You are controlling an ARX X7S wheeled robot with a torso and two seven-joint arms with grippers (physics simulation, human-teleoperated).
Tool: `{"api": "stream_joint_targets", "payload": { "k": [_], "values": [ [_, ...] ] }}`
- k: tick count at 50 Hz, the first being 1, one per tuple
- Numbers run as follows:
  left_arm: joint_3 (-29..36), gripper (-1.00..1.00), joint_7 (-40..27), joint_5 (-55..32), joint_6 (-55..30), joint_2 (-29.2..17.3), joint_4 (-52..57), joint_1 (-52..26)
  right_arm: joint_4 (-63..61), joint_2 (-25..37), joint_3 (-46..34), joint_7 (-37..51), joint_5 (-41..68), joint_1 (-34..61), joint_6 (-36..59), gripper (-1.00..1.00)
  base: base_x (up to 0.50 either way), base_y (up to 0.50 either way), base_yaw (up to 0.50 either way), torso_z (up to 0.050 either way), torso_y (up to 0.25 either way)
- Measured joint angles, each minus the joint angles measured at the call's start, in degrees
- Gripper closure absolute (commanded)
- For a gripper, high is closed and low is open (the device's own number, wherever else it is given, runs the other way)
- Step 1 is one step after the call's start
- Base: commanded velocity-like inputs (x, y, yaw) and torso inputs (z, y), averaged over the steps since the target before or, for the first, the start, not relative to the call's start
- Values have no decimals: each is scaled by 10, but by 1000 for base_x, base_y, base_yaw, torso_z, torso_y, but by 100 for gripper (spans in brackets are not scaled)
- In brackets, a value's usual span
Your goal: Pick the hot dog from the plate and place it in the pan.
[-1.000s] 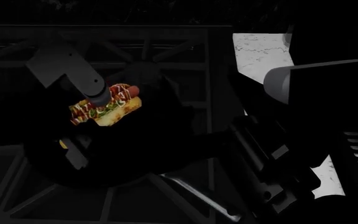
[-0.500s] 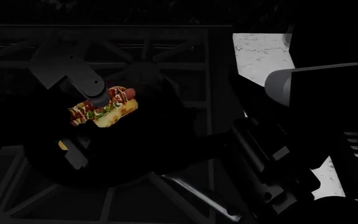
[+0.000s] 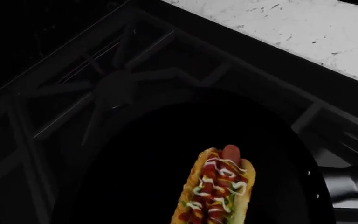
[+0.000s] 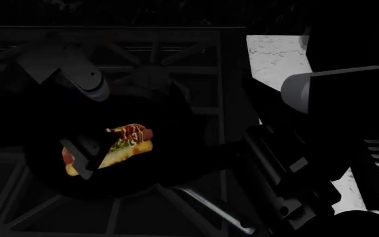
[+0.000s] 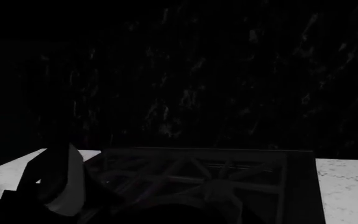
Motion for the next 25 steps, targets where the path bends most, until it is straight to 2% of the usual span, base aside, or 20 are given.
{"api": "stream_joint_targets", "payload": {
  "k": [13, 25],
  "values": [
    [-35, -100, -36, -40, -20, -20, 42, -25, -6, 3, 0, 6, 8, 3, -1, -100, 0, 0, 0, 0, 0],
    [-84, -100, -86, -92, -19, -57, 112, -28, -10, 5, -1, 11, 13, 5, -3, -100, 0, 0, 0, 0, 0]
  ]
}}
